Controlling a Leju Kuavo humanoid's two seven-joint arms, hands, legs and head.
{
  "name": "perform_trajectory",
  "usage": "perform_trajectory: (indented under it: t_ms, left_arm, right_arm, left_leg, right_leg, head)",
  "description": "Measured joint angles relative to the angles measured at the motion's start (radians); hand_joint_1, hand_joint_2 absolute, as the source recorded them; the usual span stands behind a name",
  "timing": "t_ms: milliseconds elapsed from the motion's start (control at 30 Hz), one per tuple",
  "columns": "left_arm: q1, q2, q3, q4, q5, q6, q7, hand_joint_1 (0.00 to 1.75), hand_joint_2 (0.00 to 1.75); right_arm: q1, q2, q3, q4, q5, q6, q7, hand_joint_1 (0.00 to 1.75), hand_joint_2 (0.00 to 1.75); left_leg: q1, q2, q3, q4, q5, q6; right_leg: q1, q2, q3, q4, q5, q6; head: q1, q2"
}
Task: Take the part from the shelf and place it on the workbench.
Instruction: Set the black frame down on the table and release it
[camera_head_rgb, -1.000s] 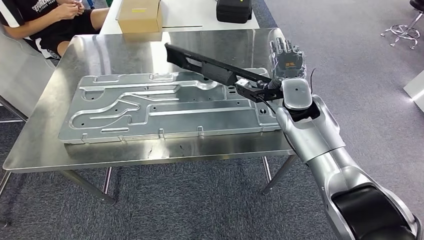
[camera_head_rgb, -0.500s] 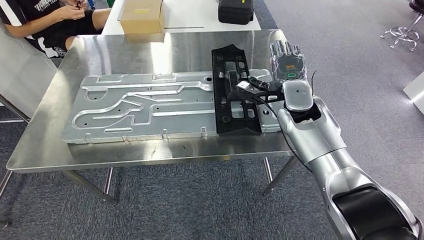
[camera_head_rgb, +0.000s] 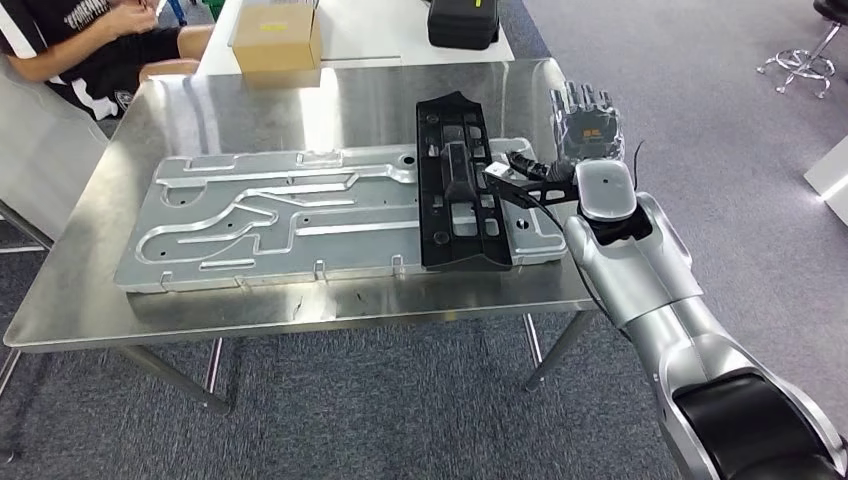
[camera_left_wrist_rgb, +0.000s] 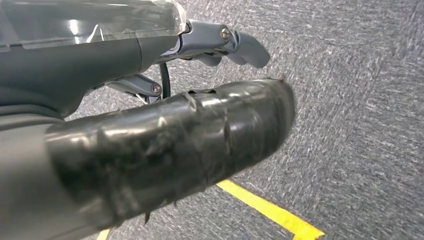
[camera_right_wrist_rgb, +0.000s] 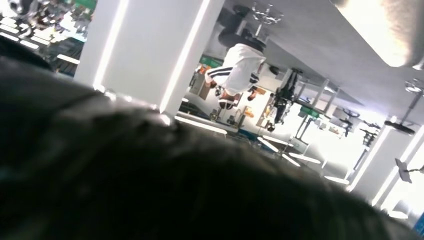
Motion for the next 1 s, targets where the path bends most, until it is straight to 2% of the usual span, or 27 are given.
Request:
perform_trajectory:
  t_ms: [67, 133, 167, 267, 300, 333, 367, 400, 467, 533, 600, 633, 667, 767, 800, 833, 867, 933, 967, 1000]
  left_arm:
    - [0.000, -0.001, 0.000, 0.000, 0.000, 0.000, 0.000, 0.00, 0.00]
    - [-0.001, -0.001, 0.000, 0.000, 0.000, -0.001, 0.000, 0.00, 0.00]
    - [-0.002, -0.002, 0.000, 0.000, 0.000, -0.003, 0.000, 0.00, 0.00]
    - [0.000, -0.002, 0.002, 0.000, 0.003, -0.013, 0.001, 0.00, 0.00]
    - [0.000, -0.002, 0.002, 0.000, 0.005, -0.016, 0.002, 0.00, 0.00]
    - [0.001, -0.002, 0.002, 0.000, 0.007, -0.018, 0.003, 0.00, 0.00]
    - [0.001, -0.002, 0.002, 0.000, 0.008, -0.019, 0.004, 0.00, 0.00]
    - [0.001, -0.002, 0.002, 0.000, 0.009, -0.020, 0.004, 0.00, 0.00]
    - [0.001, -0.004, 0.002, 0.000, 0.011, -0.024, 0.005, 0.00, 0.00]
    - [0.001, -0.006, 0.002, 0.000, 0.012, -0.027, 0.006, 0.00, 0.00]
    - [0.001, -0.007, 0.002, 0.000, 0.014, -0.028, 0.007, 0.00, 0.00]
    - [0.000, -0.008, 0.002, 0.000, 0.015, -0.028, 0.008, 0.00, 0.00]
    - [0.000, -0.007, 0.002, 0.000, 0.016, -0.029, 0.009, 0.00, 0.00]
    - [0.000, -0.002, 0.002, 0.000, 0.018, -0.030, 0.016, 0.00, 0.00]
    - [0.000, -0.002, 0.002, 0.000, 0.018, -0.031, 0.017, 0.00, 0.00]
    - [0.000, -0.002, 0.002, 0.000, 0.018, -0.033, 0.017, 0.00, 0.00]
    - [0.000, -0.001, 0.002, 0.000, 0.018, -0.034, 0.018, 0.00, 0.00]
    - [-0.002, 0.000, 0.002, 0.000, 0.017, -0.035, 0.018, 0.00, 0.00]
    - [-0.003, 0.001, 0.002, 0.000, 0.017, -0.037, 0.017, 0.00, 0.00]
    - [-0.003, 0.001, 0.002, 0.000, 0.017, -0.038, 0.017, 0.00, 0.00]
  right_arm:
    - [-0.001, 0.000, 0.000, 0.000, 0.000, 0.000, 0.000, 0.00, 0.00]
    - [-0.004, -0.002, -0.001, -0.001, 0.000, 0.001, 0.000, 0.00, 0.00]
    - [-0.007, -0.004, -0.001, -0.001, 0.000, 0.002, -0.001, 0.00, 0.00]
    - [-0.016, -0.008, -0.002, 0.001, 0.000, 0.012, -0.003, 0.00, 0.00]
    - [-0.019, -0.012, -0.002, 0.001, 0.000, 0.017, -0.005, 0.00, 0.00]
    - [-0.024, -0.016, -0.002, 0.000, 0.000, 0.024, -0.009, 0.00, 0.00]
    - [-0.032, -0.021, -0.002, -0.004, 0.000, 0.031, -0.013, 0.00, 0.00]
    - [-0.043, -0.026, -0.002, -0.010, 0.000, 0.037, -0.017, 0.00, 0.00]
    - [-0.072, -0.037, -0.002, -0.027, 0.000, 0.053, -0.022, 0.00, 0.00]
    - [-0.094, -0.047, -0.002, -0.043, 0.000, 0.068, -0.024, 0.00, 0.00]
    - [-0.103, -0.053, -0.002, -0.055, 0.000, 0.075, -0.026, 0.00, 0.00]
    - [-0.106, -0.055, -0.002, -0.060, 0.000, 0.077, -0.027, 0.00, 0.00]
    - [-0.112, -0.056, -0.002, -0.065, 0.000, 0.081, -0.030, 0.00, 0.00]
    - [-0.130, -0.061, -0.002, -0.073, 0.000, 0.095, -0.035, 0.00, 0.00]
    - [-0.134, -0.063, -0.002, -0.074, 0.000, 0.100, -0.037, 0.00, 0.00]
    - [-0.136, -0.065, -0.002, -0.076, 0.000, 0.104, -0.038, 0.00, 0.00]
    - [-0.140, -0.068, -0.002, -0.079, 0.000, 0.108, -0.038, 0.00, 0.00]
    - [-0.149, -0.073, -0.002, -0.086, 0.000, 0.111, -0.039, 0.00, 0.00]
    - [-0.154, -0.077, -0.002, -0.090, 0.000, 0.111, -0.039, 0.00, 0.00]
    - [-0.159, -0.080, -0.002, -0.093, 0.000, 0.112, -0.040, 0.00, 0.00]
  left_leg:
    - [-0.001, -0.001, 0.000, -0.001, 0.003, 0.013]
    - [0.002, 0.000, 0.001, -0.006, 0.007, 0.024]
    - [0.003, 0.001, 0.001, -0.008, 0.009, 0.029]
    - [0.002, 0.002, -0.002, -0.007, 0.013, 0.037]
    - [0.001, 0.002, -0.003, -0.006, 0.014, 0.038]
    - [0.001, 0.002, -0.003, -0.006, 0.015, 0.039]
    - [0.000, 0.002, -0.003, -0.006, 0.015, 0.039]
    - [-0.001, 0.001, -0.004, -0.006, 0.016, 0.038]
    - [-0.003, 0.001, -0.007, -0.006, 0.020, 0.033]
    - [-0.002, 0.002, -0.010, -0.007, 0.026, 0.022]
    - [-0.001, 0.003, -0.013, -0.008, 0.028, 0.011]
    - [-0.001, 0.002, -0.018, 0.003, 0.015, 0.006]
    - [-0.002, 0.001, -0.029, 0.032, -0.012, 0.002]
    - [0.000, 0.001, -0.087, 0.204, -0.132, -0.007]
    - [0.001, 0.001, -0.094, 0.243, -0.151, -0.009]
    - [0.002, 0.001, -0.085, 0.249, -0.153, -0.011]
    - [0.003, 0.001, -0.055, 0.215, -0.138, -0.013]
    - [0.003, 0.000, 0.032, 0.087, -0.101, -0.013]
    - [0.002, -0.003, 0.061, 0.036, -0.086, -0.010]
    - [0.001, -0.005, 0.072, 0.010, -0.079, -0.004]
  right_leg:
    - [0.001, 0.001, -0.002, 0.000, 0.000, 0.009]
    - [-0.001, 0.000, -0.010, 0.022, -0.017, 0.019]
    - [-0.003, 0.000, -0.026, 0.057, -0.039, 0.024]
    - [-0.009, -0.002, -0.107, 0.227, -0.120, 0.034]
    - [-0.009, -0.002, -0.121, 0.257, -0.127, 0.035]
    - [-0.009, -0.002, -0.119, 0.254, -0.116, 0.033]
    - [-0.009, -0.002, -0.097, 0.213, -0.088, 0.029]
    - [-0.006, -0.002, -0.063, 0.149, -0.053, 0.022]
    - [0.002, -0.003, -0.006, 0.035, -0.009, 0.006]
    - [0.010, -0.004, 0.007, -0.001, 0.000, -0.004]
    - [0.008, -0.006, 0.006, -0.013, 0.013, -0.010]
    - [0.005, -0.008, 0.006, -0.021, 0.022, -0.015]
    - [0.002, -0.009, 0.003, -0.030, 0.032, -0.019]
    - [0.000, -0.010, -0.024, -0.034, 0.055, -0.026]
    - [0.000, -0.010, -0.034, -0.032, 0.062, -0.025]
    - [-0.001, -0.009, -0.045, -0.029, 0.069, -0.023]
    - [-0.002, -0.009, -0.057, -0.024, 0.076, -0.019]
    - [-0.004, -0.009, -0.079, -0.010, 0.086, -0.009]
    - [-0.003, -0.009, -0.088, -0.001, 0.090, -0.003]
    - [-0.002, -0.009, -0.094, 0.003, 0.095, 0.003]
  head:
    - [0.001, 0.000]
    - [0.001, 0.000]
    - [0.001, 0.000]
    - [0.001, 0.000]
    - [0.001, 0.000]
    - [0.002, 0.000]
    - [0.001, 0.000]
    - [0.002, 0.000]
    - [0.001, 0.000]
    - [0.001, 0.000]
    - [0.001, 0.000]
    - [0.001, 0.000]
    - [0.001, 0.000]
    - [0.000, 0.000]
    - [0.000, 0.000]
    - [0.000, 0.000]
    - [0.000, 0.000]
    - [0.000, 0.000]
    - [0.001, 0.000]
    - [0.001, 0.000]
